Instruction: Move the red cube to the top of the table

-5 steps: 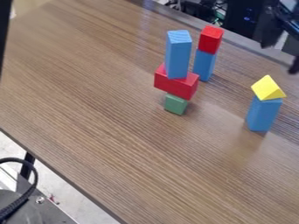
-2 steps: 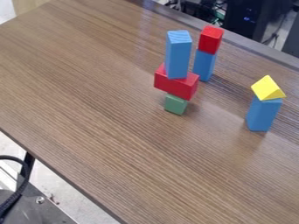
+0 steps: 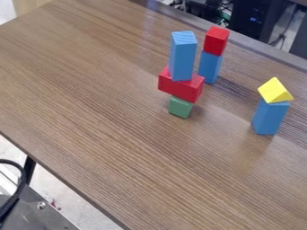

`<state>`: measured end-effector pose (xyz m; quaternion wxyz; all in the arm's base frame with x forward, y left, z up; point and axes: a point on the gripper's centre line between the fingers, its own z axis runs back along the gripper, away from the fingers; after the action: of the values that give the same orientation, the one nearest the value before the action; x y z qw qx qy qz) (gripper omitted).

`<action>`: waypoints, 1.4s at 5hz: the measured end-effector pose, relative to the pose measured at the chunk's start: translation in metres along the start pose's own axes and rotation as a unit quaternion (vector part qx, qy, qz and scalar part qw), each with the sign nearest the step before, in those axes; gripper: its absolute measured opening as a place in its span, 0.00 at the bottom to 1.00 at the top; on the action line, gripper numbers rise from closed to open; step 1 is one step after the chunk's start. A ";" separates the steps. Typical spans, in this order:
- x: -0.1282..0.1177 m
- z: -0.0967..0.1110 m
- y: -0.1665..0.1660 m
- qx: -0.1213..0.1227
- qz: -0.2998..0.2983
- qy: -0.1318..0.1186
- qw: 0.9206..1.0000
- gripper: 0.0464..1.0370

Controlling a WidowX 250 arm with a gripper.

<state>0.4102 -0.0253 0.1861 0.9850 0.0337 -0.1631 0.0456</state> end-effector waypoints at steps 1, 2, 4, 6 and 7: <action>-0.003 -0.006 0.011 -0.003 0.016 0.010 1.000 0.96; -0.008 -0.013 0.016 -0.001 0.019 0.018 1.000 0.96; -0.013 -0.034 0.015 -0.001 0.014 0.036 0.999 0.96; -0.019 -0.055 0.016 0.008 0.010 0.049 0.999 0.96; -0.019 -0.057 0.019 0.003 0.009 0.048 0.999 0.96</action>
<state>0.4082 -0.0036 0.1270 0.9911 0.0328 -0.1162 0.0566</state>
